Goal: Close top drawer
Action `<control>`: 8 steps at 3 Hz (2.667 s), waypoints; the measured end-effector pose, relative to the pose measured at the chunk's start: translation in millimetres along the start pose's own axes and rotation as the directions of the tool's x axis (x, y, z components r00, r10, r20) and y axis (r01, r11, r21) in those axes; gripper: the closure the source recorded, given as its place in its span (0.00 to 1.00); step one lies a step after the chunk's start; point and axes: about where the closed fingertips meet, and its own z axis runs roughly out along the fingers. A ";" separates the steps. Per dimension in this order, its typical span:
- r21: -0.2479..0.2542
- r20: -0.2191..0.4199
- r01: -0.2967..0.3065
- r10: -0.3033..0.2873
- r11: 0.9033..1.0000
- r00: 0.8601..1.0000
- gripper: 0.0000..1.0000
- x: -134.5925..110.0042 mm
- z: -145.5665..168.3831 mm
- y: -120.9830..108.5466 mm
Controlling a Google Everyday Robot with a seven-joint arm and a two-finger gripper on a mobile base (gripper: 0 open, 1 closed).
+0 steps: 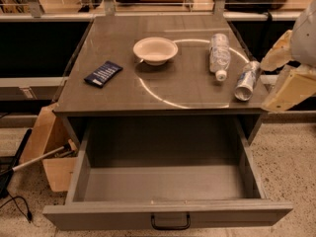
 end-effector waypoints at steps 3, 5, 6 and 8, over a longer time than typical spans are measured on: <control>-0.207 0.420 0.052 0.040 0.977 0.907 1.00 9.3 8.6 17.6; -0.223 0.532 0.067 0.063 0.972 0.844 1.00 7.5 -0.7 41.1; -0.102 0.468 0.050 0.003 0.994 0.884 1.00 6.3 -12.9 68.4; 0.278 0.258 0.014 -0.089 0.961 0.962 1.00 -24.1 -51.1 114.5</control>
Offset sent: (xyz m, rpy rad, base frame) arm -0.0218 -0.0003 -0.0070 0.4609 0.1170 0.2085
